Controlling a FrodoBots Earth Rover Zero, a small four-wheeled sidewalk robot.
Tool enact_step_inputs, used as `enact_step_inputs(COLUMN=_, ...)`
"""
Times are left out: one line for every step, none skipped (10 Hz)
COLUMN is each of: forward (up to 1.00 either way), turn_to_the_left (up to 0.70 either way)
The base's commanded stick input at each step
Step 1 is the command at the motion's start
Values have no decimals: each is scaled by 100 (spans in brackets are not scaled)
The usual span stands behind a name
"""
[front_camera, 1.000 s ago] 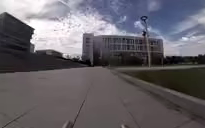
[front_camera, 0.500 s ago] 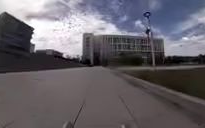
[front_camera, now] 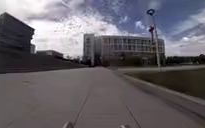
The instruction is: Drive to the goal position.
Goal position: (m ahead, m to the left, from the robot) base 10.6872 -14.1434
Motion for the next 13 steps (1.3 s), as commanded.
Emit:
enact_step_inputs(forward=100, turn_to_the_left=2)
enact_step_inputs(forward=100, turn_to_the_left=2)
enact_step_inputs(forward=100, turn_to_the_left=2)
enact_step_inputs(forward=100, turn_to_the_left=2)
enact_step_inputs(forward=100, turn_to_the_left=2)
enact_step_inputs(forward=100, turn_to_the_left=2)
enact_step_inputs(forward=100, turn_to_the_left=2)
enact_step_inputs(forward=100, turn_to_the_left=2)
enact_step_inputs(forward=100, turn_to_the_left=2)
enact_step_inputs(forward=100, turn_to_the_left=2)
enact_step_inputs(forward=100, turn_to_the_left=2)
enact_step_inputs(forward=100, turn_to_the_left=2)
enact_step_inputs(forward=100, turn_to_the_left=2)
